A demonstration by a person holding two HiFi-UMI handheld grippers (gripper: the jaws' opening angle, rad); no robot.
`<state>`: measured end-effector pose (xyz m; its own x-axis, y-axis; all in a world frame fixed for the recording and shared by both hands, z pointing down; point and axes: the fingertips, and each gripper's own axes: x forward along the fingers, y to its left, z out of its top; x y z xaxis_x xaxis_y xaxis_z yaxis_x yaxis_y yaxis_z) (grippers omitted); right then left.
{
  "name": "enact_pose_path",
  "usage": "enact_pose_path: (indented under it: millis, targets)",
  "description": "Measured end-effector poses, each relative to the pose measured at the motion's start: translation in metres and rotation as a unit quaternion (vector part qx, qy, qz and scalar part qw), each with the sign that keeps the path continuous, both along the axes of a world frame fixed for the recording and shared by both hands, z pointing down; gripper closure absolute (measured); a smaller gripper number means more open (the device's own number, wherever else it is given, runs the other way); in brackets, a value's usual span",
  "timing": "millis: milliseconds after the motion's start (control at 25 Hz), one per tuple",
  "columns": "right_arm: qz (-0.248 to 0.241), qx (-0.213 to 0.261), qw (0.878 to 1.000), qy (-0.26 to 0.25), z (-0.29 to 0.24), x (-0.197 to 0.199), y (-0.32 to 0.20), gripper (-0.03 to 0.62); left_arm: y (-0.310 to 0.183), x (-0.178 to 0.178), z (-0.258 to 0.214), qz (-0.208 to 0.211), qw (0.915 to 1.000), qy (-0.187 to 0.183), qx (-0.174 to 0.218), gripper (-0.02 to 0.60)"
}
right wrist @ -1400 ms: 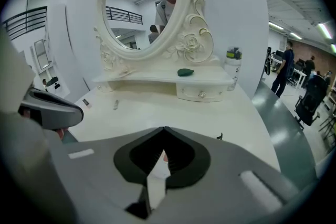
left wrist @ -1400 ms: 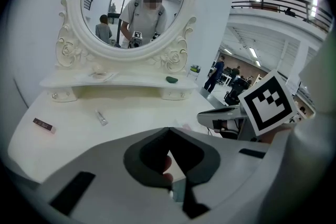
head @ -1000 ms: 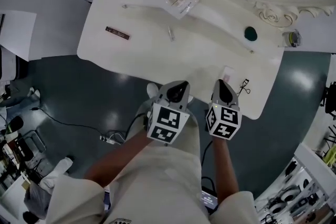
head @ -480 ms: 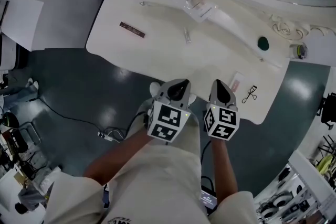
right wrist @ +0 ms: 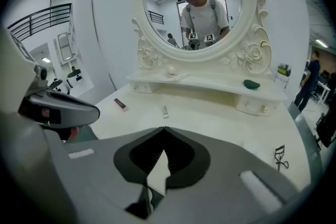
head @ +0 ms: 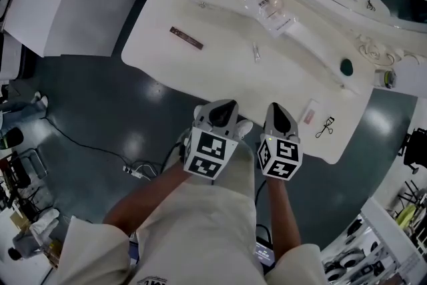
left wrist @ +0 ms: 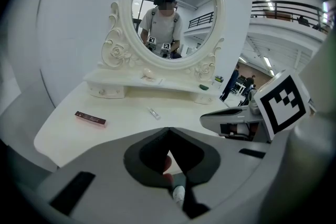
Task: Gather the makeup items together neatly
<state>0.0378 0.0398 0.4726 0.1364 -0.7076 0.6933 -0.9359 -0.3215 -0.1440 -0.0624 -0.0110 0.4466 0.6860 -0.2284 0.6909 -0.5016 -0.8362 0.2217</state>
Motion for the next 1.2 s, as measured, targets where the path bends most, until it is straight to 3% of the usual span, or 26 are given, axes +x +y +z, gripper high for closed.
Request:
enact_pose_path:
  millis: [600,1200]
  targets:
    - [-0.091,0.001,0.996,-0.014,0.004,-0.082,-0.063,0.591,-0.046,-0.072,0.011,-0.061,0.9981,-0.003,-0.012,0.577]
    - [-0.16,0.014,0.987,-0.006,0.016,-0.137,-0.117,0.571,-0.074,-0.134,0.027,-0.114,0.9933,-0.01,-0.016,0.577]
